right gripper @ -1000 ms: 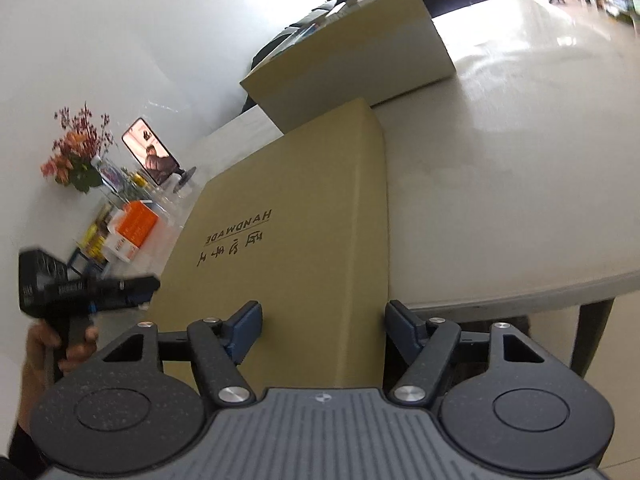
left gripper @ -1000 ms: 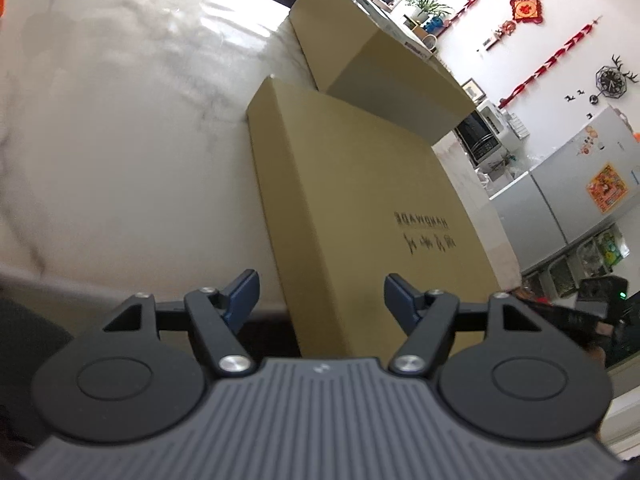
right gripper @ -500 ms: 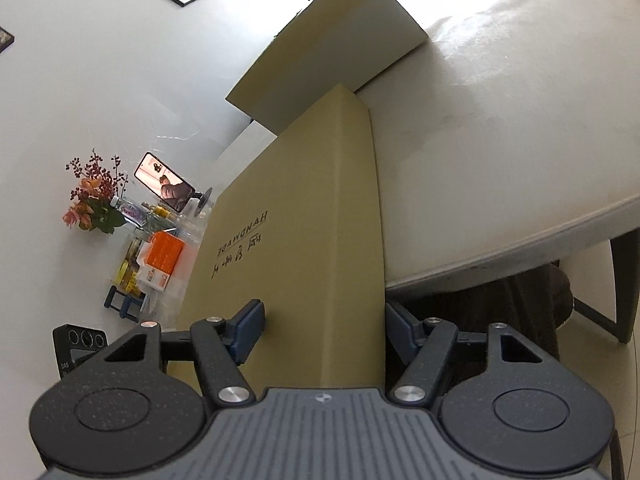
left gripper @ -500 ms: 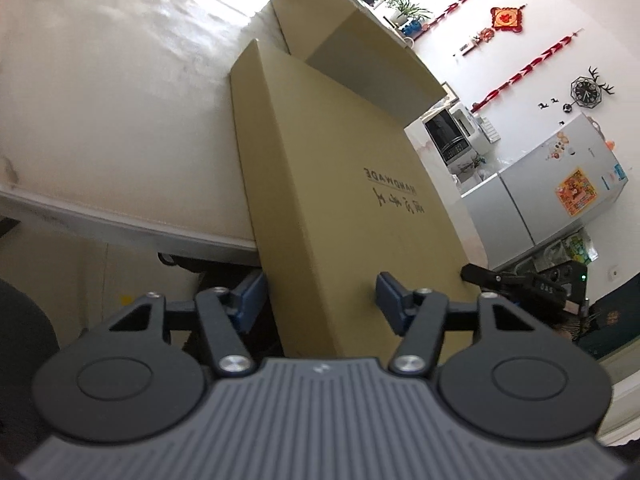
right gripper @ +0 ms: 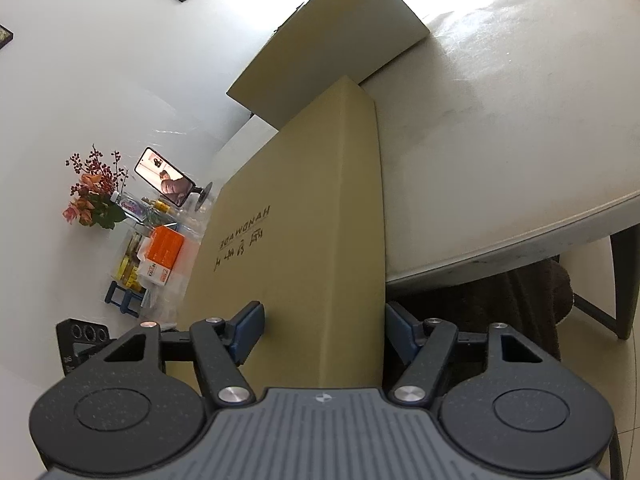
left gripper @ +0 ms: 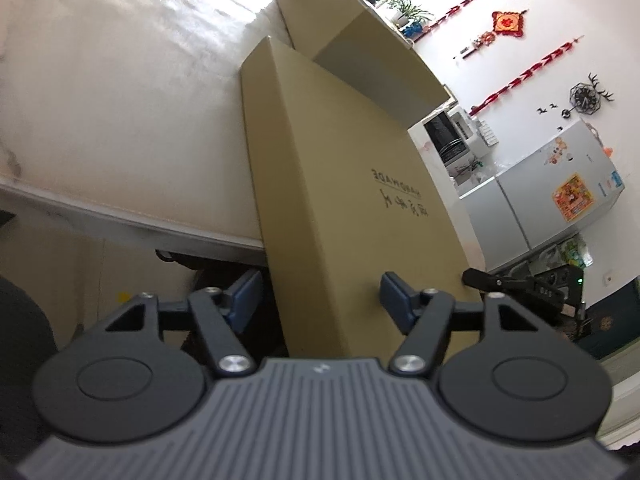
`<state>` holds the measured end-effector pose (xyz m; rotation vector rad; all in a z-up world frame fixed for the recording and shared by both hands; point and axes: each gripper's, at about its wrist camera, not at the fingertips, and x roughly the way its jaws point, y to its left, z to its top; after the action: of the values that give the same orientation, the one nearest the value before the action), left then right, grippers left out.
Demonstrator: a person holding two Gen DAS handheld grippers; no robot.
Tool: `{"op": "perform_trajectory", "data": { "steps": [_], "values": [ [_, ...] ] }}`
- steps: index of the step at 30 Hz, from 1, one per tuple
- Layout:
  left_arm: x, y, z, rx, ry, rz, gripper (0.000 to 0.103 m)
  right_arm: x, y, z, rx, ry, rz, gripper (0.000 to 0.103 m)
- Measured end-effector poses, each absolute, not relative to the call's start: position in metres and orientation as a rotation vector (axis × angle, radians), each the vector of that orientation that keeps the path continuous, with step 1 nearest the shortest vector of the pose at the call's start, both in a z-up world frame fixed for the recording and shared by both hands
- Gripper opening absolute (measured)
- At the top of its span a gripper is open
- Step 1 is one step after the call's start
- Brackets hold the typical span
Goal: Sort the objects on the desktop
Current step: 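Tilt the lid down onto the box opening with both grippers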
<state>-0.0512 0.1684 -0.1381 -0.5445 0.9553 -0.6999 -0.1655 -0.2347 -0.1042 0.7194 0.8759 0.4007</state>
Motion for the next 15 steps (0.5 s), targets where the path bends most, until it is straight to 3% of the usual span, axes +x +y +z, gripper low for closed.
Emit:
{"op": "perform_trajectory", "data": {
  "steps": [15],
  "values": [
    [-0.065, 0.173, -0.126, -0.619, 0.885, -0.713, 0.061, -0.171, -0.231, -0.095, 0.767, 0.836, 0.397, 0.069]
  ]
}}
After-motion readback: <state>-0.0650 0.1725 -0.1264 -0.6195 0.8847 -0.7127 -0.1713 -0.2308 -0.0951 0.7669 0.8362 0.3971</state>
